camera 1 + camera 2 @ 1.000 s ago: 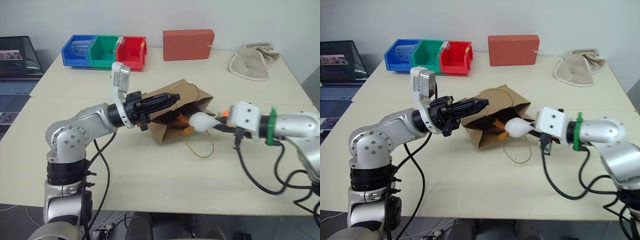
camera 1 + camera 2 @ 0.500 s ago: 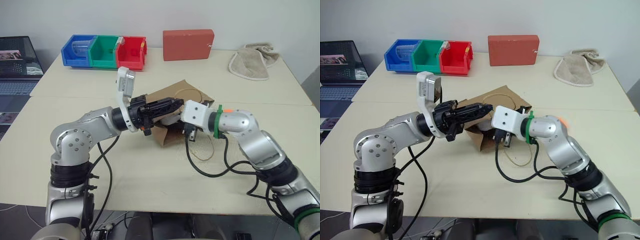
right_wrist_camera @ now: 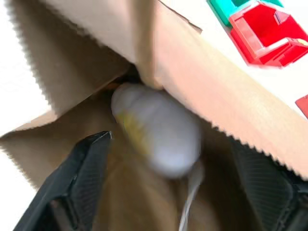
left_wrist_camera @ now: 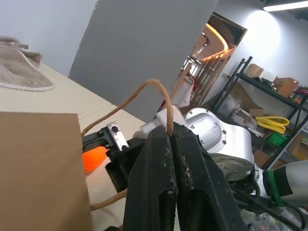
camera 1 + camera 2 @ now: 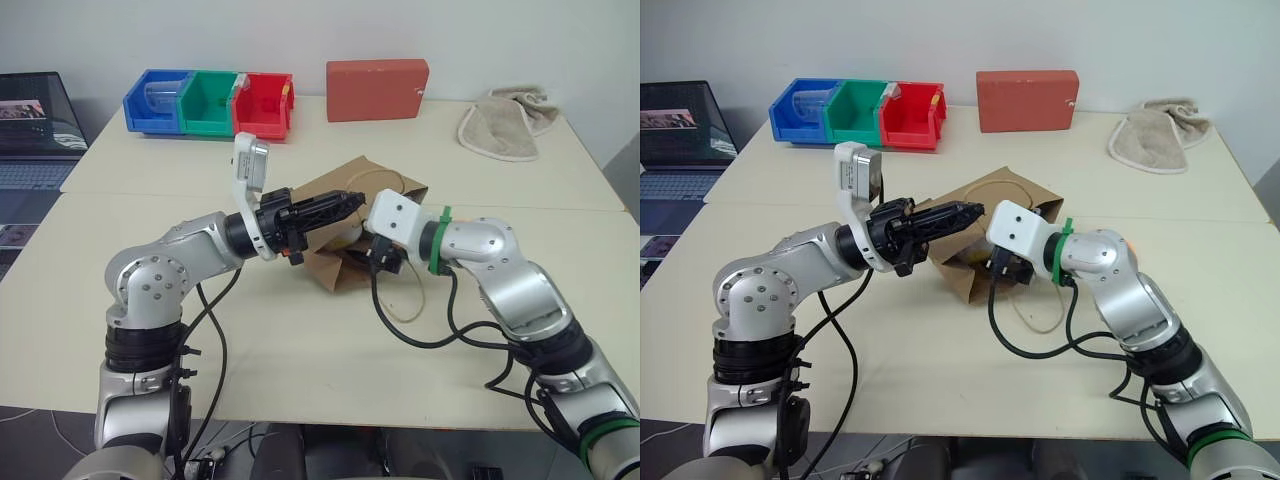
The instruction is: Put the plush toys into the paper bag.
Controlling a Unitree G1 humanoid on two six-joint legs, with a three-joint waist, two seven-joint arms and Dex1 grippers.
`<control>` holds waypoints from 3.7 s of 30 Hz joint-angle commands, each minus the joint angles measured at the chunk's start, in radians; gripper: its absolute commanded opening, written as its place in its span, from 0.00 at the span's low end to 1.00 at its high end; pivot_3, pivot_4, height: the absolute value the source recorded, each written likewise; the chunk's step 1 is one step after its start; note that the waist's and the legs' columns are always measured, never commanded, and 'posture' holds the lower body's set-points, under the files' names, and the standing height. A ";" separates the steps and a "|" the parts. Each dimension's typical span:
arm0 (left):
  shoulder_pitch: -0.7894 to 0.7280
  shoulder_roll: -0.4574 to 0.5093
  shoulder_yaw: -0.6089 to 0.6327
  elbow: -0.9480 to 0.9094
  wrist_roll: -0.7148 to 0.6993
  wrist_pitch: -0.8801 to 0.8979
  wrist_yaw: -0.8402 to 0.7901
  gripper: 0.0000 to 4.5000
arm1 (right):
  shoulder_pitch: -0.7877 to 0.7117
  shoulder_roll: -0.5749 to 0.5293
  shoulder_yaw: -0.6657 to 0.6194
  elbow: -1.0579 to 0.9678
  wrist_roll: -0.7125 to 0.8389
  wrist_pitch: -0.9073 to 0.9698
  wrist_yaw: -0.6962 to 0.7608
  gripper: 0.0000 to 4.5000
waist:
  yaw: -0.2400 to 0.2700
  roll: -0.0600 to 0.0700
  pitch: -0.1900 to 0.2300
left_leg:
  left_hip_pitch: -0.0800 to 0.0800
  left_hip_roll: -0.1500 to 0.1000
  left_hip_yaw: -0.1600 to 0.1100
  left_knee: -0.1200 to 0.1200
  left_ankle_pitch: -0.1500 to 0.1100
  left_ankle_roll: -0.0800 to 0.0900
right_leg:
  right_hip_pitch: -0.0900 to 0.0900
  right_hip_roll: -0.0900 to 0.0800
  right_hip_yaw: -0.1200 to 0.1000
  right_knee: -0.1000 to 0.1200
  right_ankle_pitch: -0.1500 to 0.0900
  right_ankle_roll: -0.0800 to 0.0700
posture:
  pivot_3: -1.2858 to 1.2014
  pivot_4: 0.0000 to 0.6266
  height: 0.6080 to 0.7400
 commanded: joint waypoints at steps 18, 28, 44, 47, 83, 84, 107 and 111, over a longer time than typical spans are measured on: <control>0.001 0.006 0.017 -0.029 0.012 -0.023 0.005 0.00 | 0.353 -0.491 -0.385 0.020 0.083 -0.231 0.150 0.84 | -0.005 0.000 0.000 | 0.001 0.000 0.003 0.000 0.000 0.000 | 0.001 0.000 0.002 -0.002 0.000 0.000 | 0.52 0.24 1.00; 0.007 -0.002 0.018 -0.040 0.010 -0.023 0.016 0.00 | 0.203 -0.342 -0.171 0.433 -0.163 -0.522 -0.018 0.76 | -0.018 0.000 0.000 | 0.001 0.000 0.003 0.000 0.001 0.001 | 0.000 0.000 0.003 0.000 0.000 0.000 | 0.52 0.24 1.00; 0.005 0.001 0.020 -0.032 0.016 -0.029 0.016 0.00 | 0.176 -0.313 -0.235 0.396 -0.104 -0.511 0.012 0.00 | -0.018 0.000 0.000 | 0.001 0.000 0.002 0.000 0.001 0.001 | 0.001 0.000 0.002 0.000 0.000 0.000 | 0.52 0.24 1.00; 0.000 0.002 0.023 -0.028 0.016 -0.028 0.017 0.00 | 0.211 -0.371 -0.294 0.263 -0.010 -0.456 0.116 0.00 | -0.016 0.000 0.000 | 0.001 0.000 0.002 0.000 0.001 0.001 | 0.000 0.000 0.002 0.000 0.000 0.000 | 0.52 0.24 1.00; -0.036 0.008 0.034 -0.015 -0.016 -0.002 0.022 0.00 | -0.076 -0.050 -0.040 0.146 -0.034 -0.206 0.015 0.44 | -0.015 0.000 0.000 | 0.000 0.000 0.000 -0.001 0.003 -0.001 | 0.000 0.000 0.001 0.000 0.000 0.000 | 0.52 0.24 1.00; -0.036 0.006 0.032 -0.014 -0.012 -0.005 0.022 0.00 | -0.074 -0.059 -0.058 0.130 -0.022 -0.199 0.022 0.52 | -0.015 0.000 0.000 | 0.000 0.000 0.000 0.000 0.002 -0.001 | -0.001 0.000 0.001 0.000 0.000 0.000 | 0.52 0.24 1.00; -0.024 -0.011 0.035 -0.016 0.017 -0.035 0.028 0.00 | 0.334 -0.153 -0.534 -0.172 0.475 0.284 -0.047 0.83 | -0.013 -0.001 0.000 | 0.001 0.000 0.002 0.000 0.002 0.001 | 0.000 0.000 0.002 0.001 0.000 0.000 | 0.52 0.24 1.00; -0.024 -0.005 0.039 -0.022 0.016 -0.031 0.033 0.00 | 0.349 -0.076 -0.549 -0.154 0.550 0.354 -0.098 0.83 | -0.013 0.000 0.000 | 0.001 0.000 0.001 0.000 0.002 0.001 | 0.000 0.000 0.002 0.001 0.000 0.000 | 0.52 0.24 1.00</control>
